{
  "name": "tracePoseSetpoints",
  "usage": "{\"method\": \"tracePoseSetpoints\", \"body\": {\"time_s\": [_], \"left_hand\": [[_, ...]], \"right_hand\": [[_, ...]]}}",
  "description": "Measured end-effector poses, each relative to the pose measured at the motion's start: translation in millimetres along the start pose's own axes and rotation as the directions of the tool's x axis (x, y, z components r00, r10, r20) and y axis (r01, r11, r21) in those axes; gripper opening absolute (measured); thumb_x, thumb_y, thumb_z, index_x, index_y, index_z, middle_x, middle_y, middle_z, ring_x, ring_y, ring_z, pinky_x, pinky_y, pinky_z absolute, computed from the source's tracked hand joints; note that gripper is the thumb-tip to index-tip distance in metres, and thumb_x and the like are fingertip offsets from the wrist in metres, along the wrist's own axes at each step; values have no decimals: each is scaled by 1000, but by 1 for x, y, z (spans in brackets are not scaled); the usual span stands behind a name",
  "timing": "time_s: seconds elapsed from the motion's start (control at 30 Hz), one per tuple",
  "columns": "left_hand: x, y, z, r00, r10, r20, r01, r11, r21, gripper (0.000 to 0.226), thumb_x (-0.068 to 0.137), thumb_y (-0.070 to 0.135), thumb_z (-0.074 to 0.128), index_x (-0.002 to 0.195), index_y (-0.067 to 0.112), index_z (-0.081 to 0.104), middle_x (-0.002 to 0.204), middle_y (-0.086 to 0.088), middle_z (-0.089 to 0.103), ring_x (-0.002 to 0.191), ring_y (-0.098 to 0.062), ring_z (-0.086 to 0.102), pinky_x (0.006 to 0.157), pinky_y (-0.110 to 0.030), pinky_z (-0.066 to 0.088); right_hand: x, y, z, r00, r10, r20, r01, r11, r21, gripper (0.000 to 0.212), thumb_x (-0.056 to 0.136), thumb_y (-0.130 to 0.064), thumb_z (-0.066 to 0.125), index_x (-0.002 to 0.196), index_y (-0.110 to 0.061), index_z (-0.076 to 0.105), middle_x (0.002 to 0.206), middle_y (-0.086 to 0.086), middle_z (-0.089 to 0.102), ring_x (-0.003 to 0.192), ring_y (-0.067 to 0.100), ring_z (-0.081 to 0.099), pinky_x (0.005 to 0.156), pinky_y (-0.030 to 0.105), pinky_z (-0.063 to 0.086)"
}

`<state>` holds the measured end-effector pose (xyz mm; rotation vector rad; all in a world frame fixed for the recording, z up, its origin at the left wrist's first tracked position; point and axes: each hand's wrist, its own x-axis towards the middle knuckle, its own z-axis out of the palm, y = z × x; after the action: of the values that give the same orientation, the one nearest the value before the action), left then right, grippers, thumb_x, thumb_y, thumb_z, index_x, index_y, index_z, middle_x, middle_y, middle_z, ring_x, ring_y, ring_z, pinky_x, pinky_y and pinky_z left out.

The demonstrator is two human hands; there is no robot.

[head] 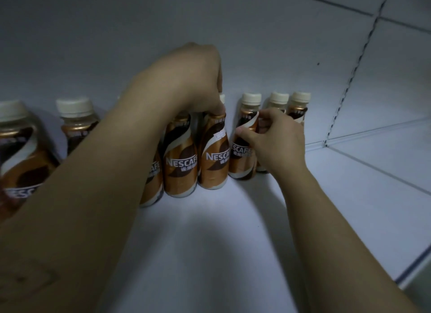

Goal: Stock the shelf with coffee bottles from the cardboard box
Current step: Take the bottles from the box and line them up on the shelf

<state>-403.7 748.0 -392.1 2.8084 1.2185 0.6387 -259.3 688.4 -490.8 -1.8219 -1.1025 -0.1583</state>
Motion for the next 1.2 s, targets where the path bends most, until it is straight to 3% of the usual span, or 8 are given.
{"method": "tracePoseSetpoints", "body": {"time_s": [0.2,0.37,0.63,0.73,0.87,1.0,1.1,1.2], "left_hand": [[-2,0,-3,999,-31,14,31,999,10,37,78,31,78,111,15,72,101,-8,71,84,-27,64,71,-35,51],[1,4,3,1000,-8,-19,9,999,39,34,78,30,77,108,14,72,99,-10,71,86,-29,65,74,-38,54],[5,4,10,999,-6,-49,9,999,51,25,81,25,72,103,12,71,96,-10,70,83,-28,65,68,-36,54],[5,4,10,998,-7,-56,10,999,50,24,81,25,73,102,13,70,97,-10,69,83,-29,64,69,-38,54],[4,6,10,1000,-9,-15,10,998,69,30,80,28,74,105,12,69,99,-11,69,86,-29,65,68,-38,53],[1,10,12,1000,-23,2,23,994,107,48,71,36,82,110,14,64,99,-9,65,86,-29,62,71,-37,51],[3,11,16,998,-10,-64,18,991,133,42,70,26,82,105,14,63,95,-9,63,85,-32,61,70,-36,50],[2,11,14,998,-10,-64,19,990,139,39,70,25,82,102,14,63,93,-8,63,83,-30,61,68,-36,50]], "right_hand": [[0,2,2,998,51,30,-55,983,175,41,73,-31,81,110,-18,70,97,-6,73,92,11,67,87,37,56],[1,3,-2,994,-1,111,-32,955,293,31,73,-20,83,94,-30,62,77,-20,62,76,-6,59,78,18,52],[4,10,-2,976,27,217,-123,888,443,41,80,-1,67,120,-10,63,100,2,73,95,15,70,88,38,57],[3,7,-2,983,-1,186,-75,913,402,39,81,-3,66,119,-13,65,98,-3,73,93,9,69,89,35,57],[-2,3,-5,991,-67,118,38,972,233,42,83,-27,73,122,-17,64,87,-18,62,82,-5,59,82,20,52],[-2,2,-4,996,-68,59,59,989,139,44,80,-33,75,119,-14,66,87,-12,61,80,0,59,79,20,52],[1,3,-4,996,-55,66,44,986,162,39,81,-31,75,115,-13,68,85,-12,62,77,-3,57,74,15,49],[3,4,-5,996,-28,90,9,980,197,41,80,-31,76,116,-13,68,92,-6,67,84,2,62,77,18,52]]}}
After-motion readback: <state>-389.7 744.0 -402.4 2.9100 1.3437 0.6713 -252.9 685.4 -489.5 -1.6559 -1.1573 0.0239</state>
